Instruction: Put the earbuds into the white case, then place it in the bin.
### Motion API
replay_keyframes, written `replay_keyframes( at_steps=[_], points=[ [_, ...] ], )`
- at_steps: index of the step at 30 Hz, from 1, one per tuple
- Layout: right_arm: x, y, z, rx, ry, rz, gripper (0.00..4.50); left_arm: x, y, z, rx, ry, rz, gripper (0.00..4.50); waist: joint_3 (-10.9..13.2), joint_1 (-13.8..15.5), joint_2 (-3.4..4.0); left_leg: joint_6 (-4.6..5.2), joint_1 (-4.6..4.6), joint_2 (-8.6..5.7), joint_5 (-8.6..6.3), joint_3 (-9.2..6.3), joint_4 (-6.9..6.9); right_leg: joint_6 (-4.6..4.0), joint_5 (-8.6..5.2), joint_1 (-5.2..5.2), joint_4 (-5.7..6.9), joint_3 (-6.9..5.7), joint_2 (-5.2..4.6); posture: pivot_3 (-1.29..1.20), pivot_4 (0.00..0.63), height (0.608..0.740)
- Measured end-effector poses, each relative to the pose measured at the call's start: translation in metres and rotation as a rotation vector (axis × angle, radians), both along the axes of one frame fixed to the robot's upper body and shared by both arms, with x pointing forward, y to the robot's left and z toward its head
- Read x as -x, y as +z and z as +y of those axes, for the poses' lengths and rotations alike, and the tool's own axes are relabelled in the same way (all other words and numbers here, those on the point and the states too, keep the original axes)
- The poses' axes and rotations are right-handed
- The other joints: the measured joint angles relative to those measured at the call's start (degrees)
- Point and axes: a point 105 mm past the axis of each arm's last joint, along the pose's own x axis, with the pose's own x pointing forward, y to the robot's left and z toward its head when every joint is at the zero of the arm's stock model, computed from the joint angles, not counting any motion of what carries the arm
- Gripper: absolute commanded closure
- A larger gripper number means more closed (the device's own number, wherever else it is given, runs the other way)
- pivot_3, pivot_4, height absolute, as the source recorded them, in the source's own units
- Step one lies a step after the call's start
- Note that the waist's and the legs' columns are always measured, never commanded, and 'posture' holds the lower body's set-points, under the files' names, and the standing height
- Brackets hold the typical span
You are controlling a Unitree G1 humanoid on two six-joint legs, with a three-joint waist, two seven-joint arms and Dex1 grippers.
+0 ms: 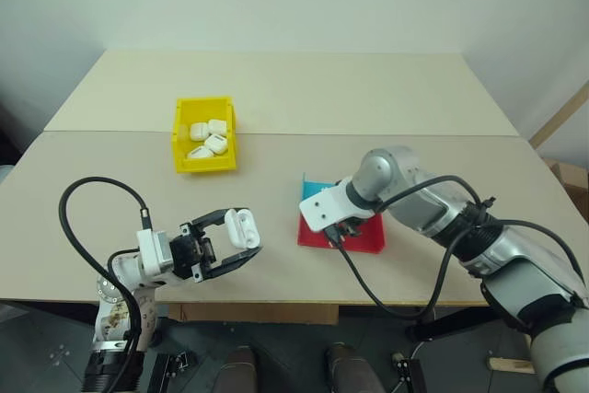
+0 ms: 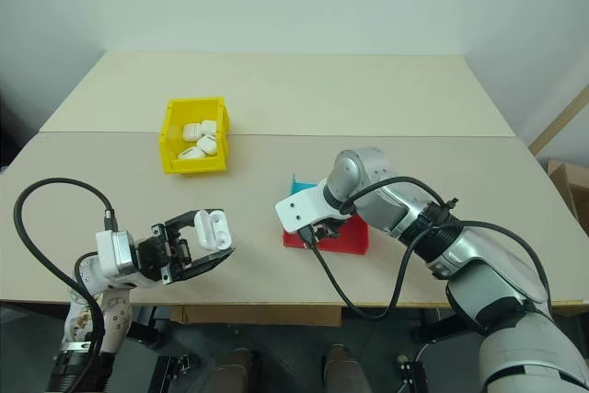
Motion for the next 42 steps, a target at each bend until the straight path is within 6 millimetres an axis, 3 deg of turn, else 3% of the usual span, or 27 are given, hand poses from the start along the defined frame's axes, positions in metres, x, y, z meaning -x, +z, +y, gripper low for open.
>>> replay_keyframes(
  at_steps=[12, 15, 31, 35, 42],
  points=[
    [-0.0052, -0.0033, -0.005, 0.012, -0.011, -0.012, 2.32, -0.0001, -0.0008, 0.0009, -0.016, 0.013, -0.015, 1.71, 0.0, -0.01, 0.0, 0.0, 0.0, 0.01, 0.0, 0.0, -0.01, 0.0, 0.0, 0.0, 0.0, 0.0, 0.0, 0.0, 0.15, 0.74],
    [-0.003, -0.0053, -0.0056, 0.017, -0.006, 0.007, 3.2, -0.0005, -0.0006, 0.0017, -0.02, 0.017, -0.015, 1.71, 0.0, 0.0, 0.0, 0.0, 0.0, 0.0, 0.0, 0.0, -0.01, 0.0, 0.0, 0.0, 0.0, 0.0, 0.0, 0.0, 0.15, 0.74],
    [-0.0036, -0.0039, -0.0041, 0.018, 0.01, -0.01, 3.2, -0.004, -0.0007, 0.0022, -0.022, 0.049, -0.007, 1.71, 0.0, 0.0, 0.01, 0.0, 0.0, 0.0, 0.0, 0.0, -0.01, 0.0, 0.0, 0.0, -0.01, 0.0, 0.0, 0.0, 0.15, 0.74],
    [-0.0036, -0.0044, -0.0053, 0.02, 0.006, -0.007, 3.88, -0.0049, -0.0012, 0.0015, -0.023, 0.056, -0.005, 1.71, 0.01, 0.0, 0.01, 0.0, 0.0, 0.0, 0.0, 0.0, -0.02, 0.0, 0.0, 0.0, -0.01, 0.0, 0.0, 0.0, 0.15, 0.74],
    [-0.0027, -0.0016, -0.0062, -0.002, -0.009, -0.009, 3.88, -0.0064, -0.0016, -0.0007, -0.026, 0.06, -0.002, 1.71, 0.01, 0.01, 0.01, 0.0, -0.01, 0.0, 0.0, 0.0, -0.02, 0.0, 0.0, -0.01, -0.01, 0.0, 0.0, 0.0, 0.15, 0.74]
  ],
)
